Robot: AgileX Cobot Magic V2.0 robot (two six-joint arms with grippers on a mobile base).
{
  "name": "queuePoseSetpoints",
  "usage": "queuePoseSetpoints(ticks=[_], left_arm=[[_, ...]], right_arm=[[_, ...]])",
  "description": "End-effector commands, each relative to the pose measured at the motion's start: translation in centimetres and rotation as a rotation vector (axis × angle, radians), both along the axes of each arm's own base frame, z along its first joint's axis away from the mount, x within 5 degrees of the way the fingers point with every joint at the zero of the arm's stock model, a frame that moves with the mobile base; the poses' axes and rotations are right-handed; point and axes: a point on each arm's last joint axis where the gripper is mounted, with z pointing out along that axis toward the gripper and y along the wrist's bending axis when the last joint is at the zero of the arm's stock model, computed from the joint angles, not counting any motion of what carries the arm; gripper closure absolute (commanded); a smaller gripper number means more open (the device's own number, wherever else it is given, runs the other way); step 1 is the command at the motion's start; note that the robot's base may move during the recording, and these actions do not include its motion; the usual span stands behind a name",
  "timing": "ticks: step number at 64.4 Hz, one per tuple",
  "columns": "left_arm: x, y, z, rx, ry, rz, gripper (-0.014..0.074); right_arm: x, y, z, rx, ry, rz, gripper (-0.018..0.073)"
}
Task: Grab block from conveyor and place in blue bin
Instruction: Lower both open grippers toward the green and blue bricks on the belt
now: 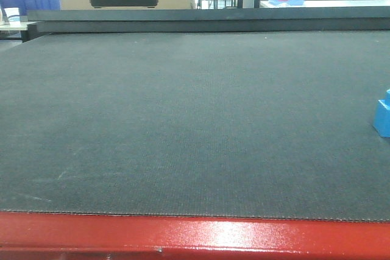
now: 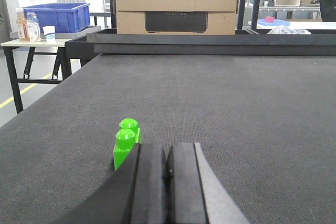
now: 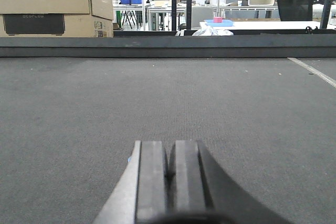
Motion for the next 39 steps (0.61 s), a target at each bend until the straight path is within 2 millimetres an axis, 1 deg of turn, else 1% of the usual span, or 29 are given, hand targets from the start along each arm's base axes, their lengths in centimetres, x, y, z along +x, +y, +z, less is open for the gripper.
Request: queuePoseSetpoints(ticks=[1,33,39], left_arm=[[-0.07,0.04,0.28,0.002,-0.025,0.007,0.0707],[-0.07,0.04,0.28,0.002,-0.025,0.007,0.0707],[-0.08,0.06,0.51,0.002,-0.051,0.009,0.0707]], right_arm=[[-0.04,-0.02,0.22,-0.007,-0.026,-0.003,0.0721],[-0.04,-0.02,0.22,-0.007,-0.026,-0.003,0.0721],[-0.04,-0.02,0.24,-0.007,-0.028,-0.003,0.0721]])
